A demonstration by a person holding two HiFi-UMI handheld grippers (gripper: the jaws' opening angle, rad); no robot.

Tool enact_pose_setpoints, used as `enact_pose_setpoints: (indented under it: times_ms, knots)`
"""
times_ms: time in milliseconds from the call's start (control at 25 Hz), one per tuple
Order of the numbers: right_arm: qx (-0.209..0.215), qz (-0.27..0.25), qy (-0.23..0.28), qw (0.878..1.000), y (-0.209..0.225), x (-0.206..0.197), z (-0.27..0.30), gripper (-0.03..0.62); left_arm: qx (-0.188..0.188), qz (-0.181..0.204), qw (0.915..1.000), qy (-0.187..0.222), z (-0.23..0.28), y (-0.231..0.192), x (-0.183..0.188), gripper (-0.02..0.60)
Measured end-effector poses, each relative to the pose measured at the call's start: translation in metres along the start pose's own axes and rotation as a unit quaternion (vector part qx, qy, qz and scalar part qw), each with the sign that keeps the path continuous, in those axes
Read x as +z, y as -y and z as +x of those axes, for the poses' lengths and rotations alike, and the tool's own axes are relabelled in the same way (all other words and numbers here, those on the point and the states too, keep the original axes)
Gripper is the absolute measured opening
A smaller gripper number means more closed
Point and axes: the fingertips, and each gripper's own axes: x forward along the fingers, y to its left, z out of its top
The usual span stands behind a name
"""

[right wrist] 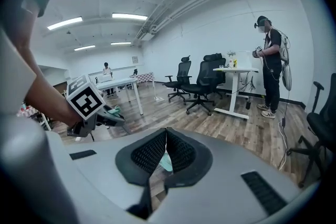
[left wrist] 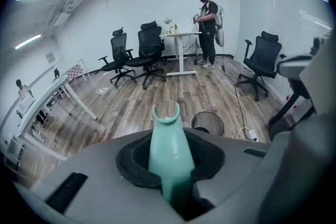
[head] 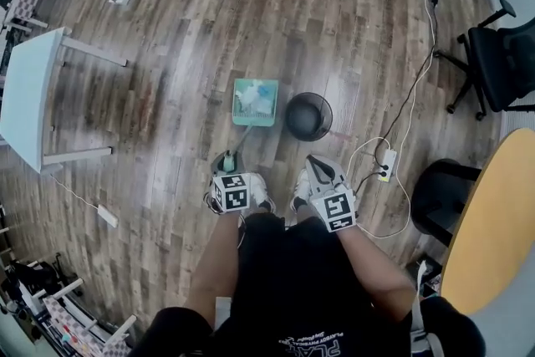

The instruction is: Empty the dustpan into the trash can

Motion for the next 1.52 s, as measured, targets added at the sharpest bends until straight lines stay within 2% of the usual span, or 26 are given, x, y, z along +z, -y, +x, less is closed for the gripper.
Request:
enact_pose_setpoints:
  times_ms: [360, 480, 680, 800, 880, 1000, 1240, 1520]
  knots:
    - [-0.039, -0.034, 0.024, 0.998, -0.026, 0.024, -0.039, 0.025, -0.011, 0.049, 0.9971, 0.058, -0.085, -0.008, -0.012, 0.097]
    - [-0.059, -0.043, 0.034, 0.997, -0.040, 0.034, -0.053, 0.025, -0.019, 0.078, 0.9944, 0.069, -0.107, -0.012, -0.027, 0.097]
    - [-0.083, -0.058, 0.051, 0.994, -0.062, 0.048, -0.081, 0.025, -0.032, 0.103, 0.9905, 0.085, -0.138, -0.012, -0.043, 0.097]
    - [-0.099, -0.056, 0.058, 0.992, -0.071, 0.049, -0.099, 0.025, -0.035, 0.136, 0.9850, 0.100, -0.157, -0.008, -0.048, 0.098]
    - [-0.109, -0.053, 0.062, 0.991, -0.077, 0.048, -0.110, 0.025, -0.035, 0.178, 0.9770, 0.111, -0.168, -0.002, -0.051, 0.098]
    - [-0.122, -0.049, 0.065, 0.989, -0.084, 0.044, -0.123, 0.025, -0.034, 0.251, 0.9591, 0.126, -0.178, 0.008, -0.052, 0.098]
    - [-0.140, -0.047, 0.078, 0.986, -0.089, 0.043, -0.140, 0.025, -0.023, 0.343, 0.9273, 0.149, -0.181, 0.020, -0.045, 0.098]
    - [-0.159, -0.045, 0.083, 0.983, -0.084, 0.043, -0.154, 0.025, -0.019, 0.455, 0.8747, 0.167, -0.183, 0.036, -0.036, 0.100]
